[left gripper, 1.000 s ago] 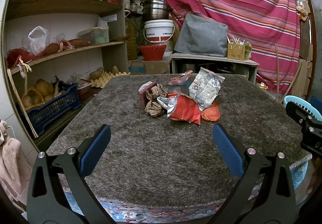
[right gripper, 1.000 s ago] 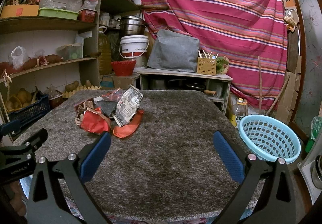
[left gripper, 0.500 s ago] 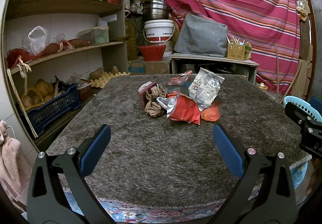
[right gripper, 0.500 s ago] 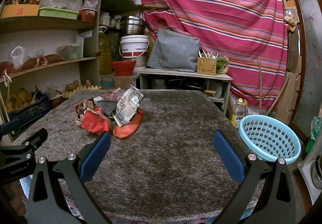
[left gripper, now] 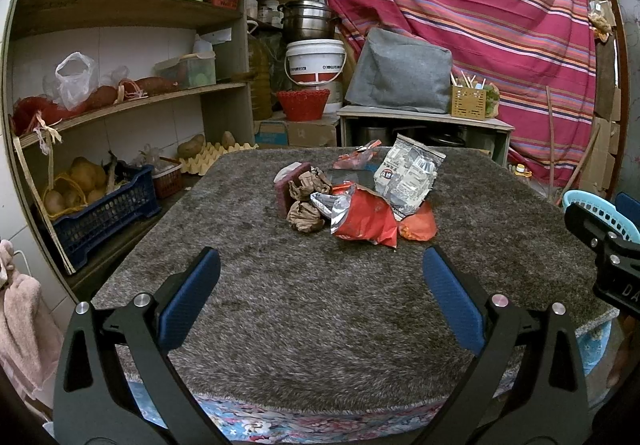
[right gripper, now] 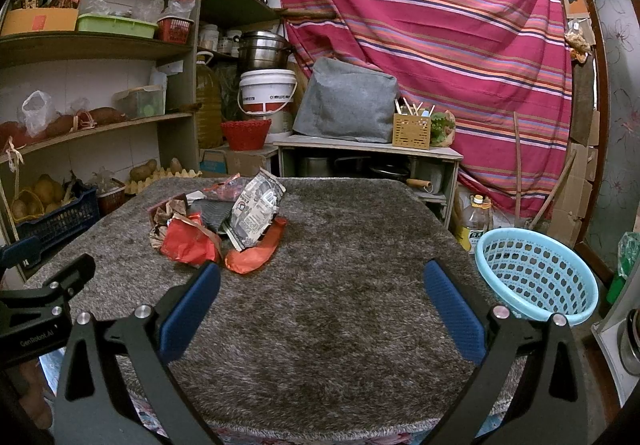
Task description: Collect trash
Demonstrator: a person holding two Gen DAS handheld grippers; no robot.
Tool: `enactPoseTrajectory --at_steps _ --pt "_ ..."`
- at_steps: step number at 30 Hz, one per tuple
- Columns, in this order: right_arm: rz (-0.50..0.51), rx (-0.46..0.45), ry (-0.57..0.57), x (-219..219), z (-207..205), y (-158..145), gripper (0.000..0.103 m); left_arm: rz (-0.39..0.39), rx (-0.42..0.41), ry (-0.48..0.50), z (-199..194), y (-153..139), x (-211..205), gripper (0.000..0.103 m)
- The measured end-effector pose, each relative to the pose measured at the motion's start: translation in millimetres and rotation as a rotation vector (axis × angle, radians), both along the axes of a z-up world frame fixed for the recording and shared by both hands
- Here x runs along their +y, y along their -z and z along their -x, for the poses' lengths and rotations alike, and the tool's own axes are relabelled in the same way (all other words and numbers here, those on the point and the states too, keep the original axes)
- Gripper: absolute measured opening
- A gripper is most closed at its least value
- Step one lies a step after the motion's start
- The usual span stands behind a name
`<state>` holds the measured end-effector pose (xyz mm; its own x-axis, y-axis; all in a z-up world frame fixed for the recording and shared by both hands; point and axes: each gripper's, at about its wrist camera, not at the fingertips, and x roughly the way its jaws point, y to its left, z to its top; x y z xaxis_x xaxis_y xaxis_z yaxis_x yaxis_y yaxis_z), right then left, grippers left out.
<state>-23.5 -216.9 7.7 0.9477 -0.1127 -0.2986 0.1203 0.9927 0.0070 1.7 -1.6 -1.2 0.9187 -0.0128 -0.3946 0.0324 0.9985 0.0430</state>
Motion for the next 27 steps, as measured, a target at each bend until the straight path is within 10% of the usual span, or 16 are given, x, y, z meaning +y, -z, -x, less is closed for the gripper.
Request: enactPoseTrajectory --at_steps 27 --pt "0.000 -0.007 0.001 2.1 -0.5 1.4 0.099 -0.006 -0.010 -0.006 1.2 -2.3 1.4 0.098"
